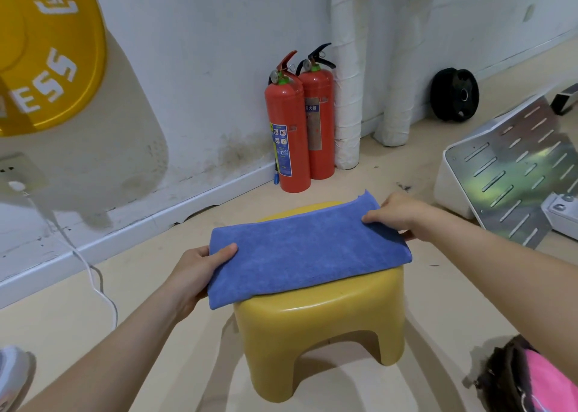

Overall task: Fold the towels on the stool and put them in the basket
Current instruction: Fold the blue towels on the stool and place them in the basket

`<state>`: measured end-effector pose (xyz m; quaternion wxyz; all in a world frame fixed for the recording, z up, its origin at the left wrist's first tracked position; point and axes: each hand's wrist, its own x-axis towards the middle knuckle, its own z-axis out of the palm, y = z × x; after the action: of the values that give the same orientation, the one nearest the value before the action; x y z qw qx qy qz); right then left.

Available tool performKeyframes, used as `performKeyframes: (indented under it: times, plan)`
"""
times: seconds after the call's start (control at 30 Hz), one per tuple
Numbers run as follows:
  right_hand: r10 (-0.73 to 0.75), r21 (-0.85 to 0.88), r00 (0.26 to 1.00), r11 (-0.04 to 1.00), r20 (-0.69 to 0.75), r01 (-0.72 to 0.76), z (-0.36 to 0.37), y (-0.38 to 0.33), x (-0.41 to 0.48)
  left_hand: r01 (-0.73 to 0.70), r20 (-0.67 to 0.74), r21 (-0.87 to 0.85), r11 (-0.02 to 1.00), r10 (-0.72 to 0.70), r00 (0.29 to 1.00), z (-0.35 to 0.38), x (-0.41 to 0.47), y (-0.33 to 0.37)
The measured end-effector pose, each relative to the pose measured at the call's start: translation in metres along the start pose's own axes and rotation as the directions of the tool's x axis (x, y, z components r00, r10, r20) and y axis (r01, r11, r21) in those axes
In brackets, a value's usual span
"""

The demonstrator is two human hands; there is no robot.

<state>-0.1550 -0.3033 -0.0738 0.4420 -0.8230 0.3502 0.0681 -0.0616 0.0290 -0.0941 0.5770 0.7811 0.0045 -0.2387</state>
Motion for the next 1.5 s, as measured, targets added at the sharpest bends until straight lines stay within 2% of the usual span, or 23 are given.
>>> performKeyframes:
  times: [0.07, 0.17, 0.23, 0.3, 0.37, 0.43, 0.53, 0.57, 0.6, 0.67, 0.8, 0.87, 0.97, 1.1, 1.13, 1.27, 1.43, 1.5]
  plan:
    - [-0.019, -0.077, 1.000, 0.997, -0.003, 0.019, 0.002, -0.004, -0.002, -0.006, -0.026, 0.031, 1.000, 0.006, 1.000, 0.003, -0.003, 0.002]
    - [-0.118, -0.217, 0.988, 0.972, -0.100, 0.094, 0.006, -0.010, -0.005, -0.023, -0.099, 0.040, 0.999, 0.027, 0.995, 0.010, -0.008, 0.010]
    - [-0.197, -0.264, 0.968, 0.952, -0.152, 0.153, 0.006, -0.017, -0.013, -0.083, -0.155, 0.015, 0.996, 0.085, 0.984, 0.012, -0.012, 0.025]
    - [-0.267, -0.251, 0.946, 0.943, -0.184, 0.218, 0.006, -0.030, -0.025, -0.172, -0.150, -0.044, 0.984, 0.163, 0.975, 0.017, -0.020, 0.047]
    - [-0.323, -0.143, 0.927, 0.944, -0.189, 0.299, 0.004, -0.047, -0.040, -0.261, -0.091, -0.097, 0.961, 0.253, 0.963, 0.027, -0.034, 0.073]
    - [-0.368, 0.018, 0.921, 0.928, -0.130, 0.373, 0.002, -0.063, -0.058, -0.306, 0.017, -0.133, 0.943, 0.311, 0.950, 0.040, -0.052, 0.095]
    - [-0.451, 0.139, 0.892, 0.884, 0.003, 0.447, 0.000, -0.080, -0.083, -0.343, 0.326, -0.163, 0.925, 0.378, 0.866, 0.055, -0.076, 0.112]
    - [-0.474, 0.157, 0.880, 0.873, 0.041, 0.462, 0.000, -0.083, -0.088, -0.389, 0.404, -0.106, 0.915, 0.397, 0.824, 0.058, -0.079, 0.113]
    - [-0.487, 0.173, 0.870, 0.866, 0.074, 0.469, -0.002, -0.084, -0.091, -0.468, 0.442, -0.006, 0.883, 0.423, 0.791, 0.061, -0.082, 0.113]
    - [-0.497, 0.198, 0.858, 0.861, 0.131, 0.468, -0.006, -0.086, -0.096, -0.629, 0.404, 0.210, 0.749, 0.519, 0.753, 0.067, -0.085, 0.112]
    - [-0.511, 0.269, 0.835, 0.850, 0.203, 0.454, -0.013, -0.087, -0.106, -0.718, 0.269, 0.394, 0.574, 0.675, 0.687, 0.074, -0.085, 0.110]
    - [-0.526, 0.273, 0.825, 0.840, 0.206, 0.468, -0.016, -0.088, -0.110, -0.739, 0.236, 0.494, 0.458, 0.748, 0.621, 0.074, -0.084, 0.111]
    - [-0.540, 0.269, 0.814, 0.834, 0.214, 0.482, -0.018, -0.090, -0.115, -0.725, 0.214, 0.602, 0.336, 0.806, 0.552, 0.073, -0.082, 0.113]
    - [-0.551, 0.260, 0.809, 0.828, 0.206, 0.497, -0.017, -0.090, -0.117, -0.687, 0.228, 0.719, 0.104, 0.899, 0.374, 0.070, -0.076, 0.112]
    - [-0.555, 0.255, 0.807, 0.825, 0.203, 0.504, -0.017, -0.091, -0.117, -0.677, 0.249, 0.733, 0.062, 0.902, 0.352, 0.069, -0.076, 0.112]
    - [-0.563, 0.250, 0.805, 0.820, 0.187, 0.515, -0.017, -0.094, -0.118, -0.593, 0.307, 0.803, -0.063, 0.897, 0.319, 0.066, -0.082, 0.111]
    - [-0.580, 0.268, 0.780, 0.810, 0.235, 0.521, -0.015, -0.100, -0.122, -0.626, 0.312, 0.778, -0.045, 0.893, 0.325, 0.061, -0.078, 0.113]
    - [-0.586, 0.280, 0.778, 0.804, 0.226, 0.524, -0.013, -0.101, -0.123, -0.637, 0.340, 0.771, -0.014, 0.854, 0.393, 0.058, -0.076, 0.114]
